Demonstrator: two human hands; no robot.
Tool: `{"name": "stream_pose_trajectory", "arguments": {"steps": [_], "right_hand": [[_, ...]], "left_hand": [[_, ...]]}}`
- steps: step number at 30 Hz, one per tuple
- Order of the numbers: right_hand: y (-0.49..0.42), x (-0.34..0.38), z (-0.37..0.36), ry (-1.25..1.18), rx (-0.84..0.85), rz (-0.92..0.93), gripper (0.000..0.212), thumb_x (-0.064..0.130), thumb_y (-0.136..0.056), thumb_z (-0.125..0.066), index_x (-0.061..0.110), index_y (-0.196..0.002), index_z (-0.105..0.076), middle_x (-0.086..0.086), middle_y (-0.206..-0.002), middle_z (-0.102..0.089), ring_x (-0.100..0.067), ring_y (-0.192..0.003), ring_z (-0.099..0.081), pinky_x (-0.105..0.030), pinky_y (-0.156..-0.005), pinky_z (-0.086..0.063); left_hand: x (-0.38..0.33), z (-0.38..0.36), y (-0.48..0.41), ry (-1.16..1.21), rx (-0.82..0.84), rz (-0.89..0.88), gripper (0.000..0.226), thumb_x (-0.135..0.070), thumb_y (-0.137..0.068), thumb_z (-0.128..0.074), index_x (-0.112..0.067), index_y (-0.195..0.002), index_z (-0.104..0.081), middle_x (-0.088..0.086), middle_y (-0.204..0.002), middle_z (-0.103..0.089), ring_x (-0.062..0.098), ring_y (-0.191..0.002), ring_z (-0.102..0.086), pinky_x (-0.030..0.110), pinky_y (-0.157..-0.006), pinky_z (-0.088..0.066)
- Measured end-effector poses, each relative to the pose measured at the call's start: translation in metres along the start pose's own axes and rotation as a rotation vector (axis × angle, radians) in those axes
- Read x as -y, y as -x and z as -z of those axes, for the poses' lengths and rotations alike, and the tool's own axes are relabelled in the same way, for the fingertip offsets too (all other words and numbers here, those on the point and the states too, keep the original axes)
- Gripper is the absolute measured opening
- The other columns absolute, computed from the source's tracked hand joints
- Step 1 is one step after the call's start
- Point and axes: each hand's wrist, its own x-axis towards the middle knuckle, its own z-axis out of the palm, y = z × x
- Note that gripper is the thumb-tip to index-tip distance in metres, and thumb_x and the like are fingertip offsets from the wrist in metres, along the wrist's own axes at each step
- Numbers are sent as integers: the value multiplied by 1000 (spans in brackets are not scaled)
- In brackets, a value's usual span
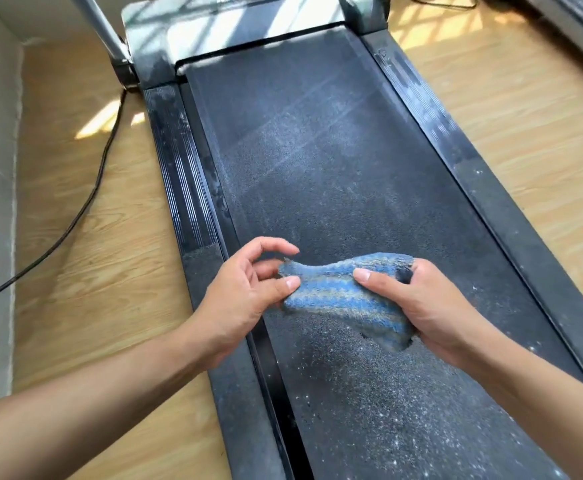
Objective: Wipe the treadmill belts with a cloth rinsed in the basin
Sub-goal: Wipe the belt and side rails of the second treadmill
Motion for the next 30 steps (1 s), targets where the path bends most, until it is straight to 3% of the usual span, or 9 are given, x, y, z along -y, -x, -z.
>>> {"name": "stream_pose_trajectory", "arguments": {"steps": [3,6,11,15,19,23,25,28,30], "right_hand": [[-4,-4,4,33,-45,66,29,35,-87,-78,10,-101,-80,-19,-95,-79,-44,-85,-77,-65,-74,-60],[-9,-8,5,17,-96,123,25,31,-86,-78,10,-100,-82,-14,-95,-81,-25,-81,-75,-44,-72,-62],[-15,-19,11,-20,-111,201,24,31,-85,-77,18,-103,-84,-11,-101,-81,-24,-93,-76,-52,-96,-60],[-17,-24,13,2,-103,245,24,30,-89,-75,15,-106,-83,-11,-104,-80,-27,-103,-75,-55,-101,-56],[-18,-29,16,125,-161,364,16,28,-87,-77,16,-94,-85,-1,-104,-71,-6,-93,-63,-28,-89,-45],[-18,-26,17,203,-197,450,19,25,-87,-77,12,-100,-84,12,-137,-67,1,-128,-58,-18,-102,-46],[-17,-21,17,163,-150,466,22,19,-89,-76,10,-108,-82,10,-134,-71,-3,-137,-55,-20,-112,-42],[-10,-7,10,33,-181,460,21,17,-88,-76,10,-107,-82,3,-109,-80,-6,-108,-72,-18,-92,-53],[-6,1,3,-23,-207,456,14,19,-88,-76,14,-100,-84,-5,-95,-82,-12,-87,-73,-32,-79,-62]], "left_hand": [[0,3,2,-174,7,-27,40,5,-94,-70,-22,-123,-74,-4,-123,-75,2,-101,-69,13,-85,-52],[0,5,-1,-164,-77,-30,29,-5,-92,-76,-22,-115,-79,-1,-111,-80,8,-88,-69,14,-75,-51],[1,12,-8,-241,-270,-97,34,-31,-68,-91,-28,-100,-83,14,-91,-79,17,-73,-63,33,-78,-53],[4,17,-10,-349,-262,-122,35,-32,-64,-95,-28,-97,-83,6,-76,-76,7,-62,-57,21,-64,-47],[5,25,-11,-521,-292,-155,21,-23,-79,-92,-32,-95,-82,-3,-78,-76,14,-64,-62,28,-66,-52],[0,31,-18,-676,-250,-279,11,-26,-90,-82,-35,-94,-79,-3,-94,-64,11,-79,-59,20,-73,-47],[-7,32,-18,-694,-182,-328,4,-29,-94,-75,-32,-95,-73,-2,-110,-58,6,-99,-58,13,-90,-44],[-19,31,-17,-570,-5,-346,13,-32,-94,-62,-19,-94,-62,-4,-125,-67,10,-116,-60,22,-100,-43],[-25,29,-17,-371,42,-245,18,-36,-91,-59,-19,-91,-59,-4,-109,-72,25,-96,-61,36,-86,-46]]}}
